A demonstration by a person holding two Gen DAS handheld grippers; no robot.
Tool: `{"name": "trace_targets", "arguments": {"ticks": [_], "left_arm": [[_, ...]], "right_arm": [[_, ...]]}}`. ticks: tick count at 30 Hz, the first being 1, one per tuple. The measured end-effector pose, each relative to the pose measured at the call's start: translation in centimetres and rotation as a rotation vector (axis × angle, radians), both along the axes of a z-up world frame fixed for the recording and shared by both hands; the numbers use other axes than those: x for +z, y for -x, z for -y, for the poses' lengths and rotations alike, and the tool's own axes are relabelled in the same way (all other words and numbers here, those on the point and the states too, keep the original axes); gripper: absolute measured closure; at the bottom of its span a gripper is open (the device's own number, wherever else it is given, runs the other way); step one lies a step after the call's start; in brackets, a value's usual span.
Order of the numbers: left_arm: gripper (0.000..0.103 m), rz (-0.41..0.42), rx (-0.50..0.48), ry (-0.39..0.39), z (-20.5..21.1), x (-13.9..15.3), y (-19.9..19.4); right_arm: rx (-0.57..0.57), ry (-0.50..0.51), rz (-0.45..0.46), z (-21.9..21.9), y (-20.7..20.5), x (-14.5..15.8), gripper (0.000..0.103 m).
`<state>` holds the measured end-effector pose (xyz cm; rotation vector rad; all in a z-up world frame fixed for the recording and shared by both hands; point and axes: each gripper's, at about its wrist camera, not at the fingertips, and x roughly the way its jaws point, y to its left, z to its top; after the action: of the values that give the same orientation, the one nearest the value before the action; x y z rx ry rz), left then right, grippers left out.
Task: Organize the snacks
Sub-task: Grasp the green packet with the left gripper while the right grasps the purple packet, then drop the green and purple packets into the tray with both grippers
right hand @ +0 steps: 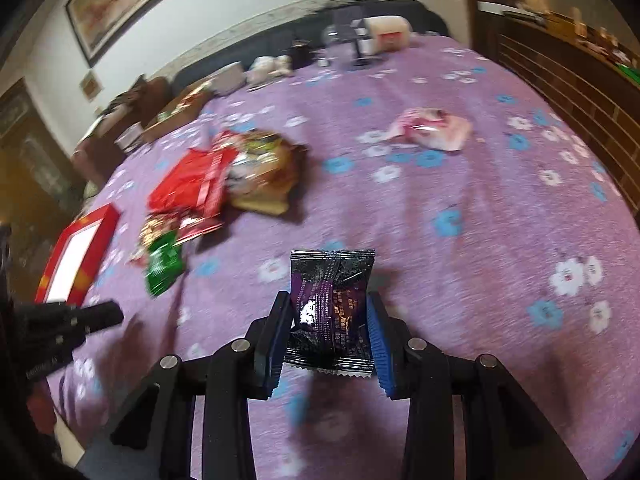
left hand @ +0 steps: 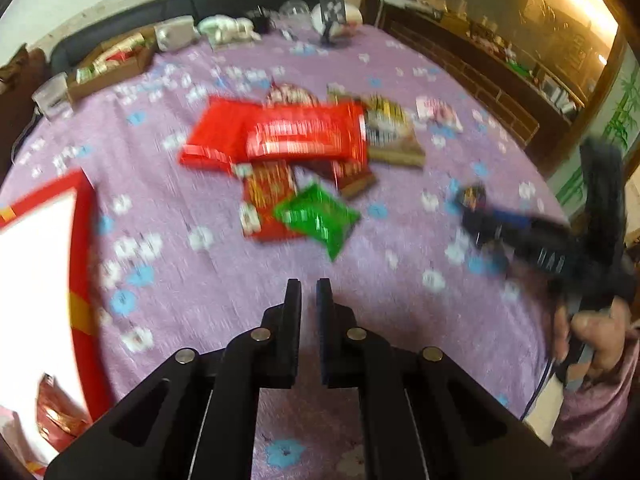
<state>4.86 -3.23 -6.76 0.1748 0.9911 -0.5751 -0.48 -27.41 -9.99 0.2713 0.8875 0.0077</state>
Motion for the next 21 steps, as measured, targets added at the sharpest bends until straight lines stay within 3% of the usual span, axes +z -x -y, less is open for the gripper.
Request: {"name": "trace_targets", "arguments": {"ticks": [4,7,11,17,19,21], "left_arm": [[0.079,-0.055,0.039,0.003,2.2,-0.5,-2.2],[0.079,-0.155,0.109,0.02,3.7,-2.3,-4.0],[0.071,-0.143,0.199,0.022,5.2,-2.8,-5.0],[0.071,-0.1,0.223,0.047,5.8,-3.0,-5.2],[0.081,-0.095,0.211,0.069,5.2,-3.2,-5.5],[0.084,-0.109,0.201,0.102,4.2,-3.2,-5.9]], "right_arm": [[0.003,0.051,0.013,-0.8,0.1,-0.1,0.065],[0.004,0.036,0.022,-0.6,0.1,-0.2,0.064],[0.011,0.047,0.024,-0.7,0.0,-0.2,0.063],[0.012,0.041,0.028,-0.5,0.1,-0.3,0.063],[0.012,0.042,0.029,-0.5,0.2,-0.3,0.063],[0.011,0.038,0.03,-0.4,0.2,-0.3,0.063]]}}
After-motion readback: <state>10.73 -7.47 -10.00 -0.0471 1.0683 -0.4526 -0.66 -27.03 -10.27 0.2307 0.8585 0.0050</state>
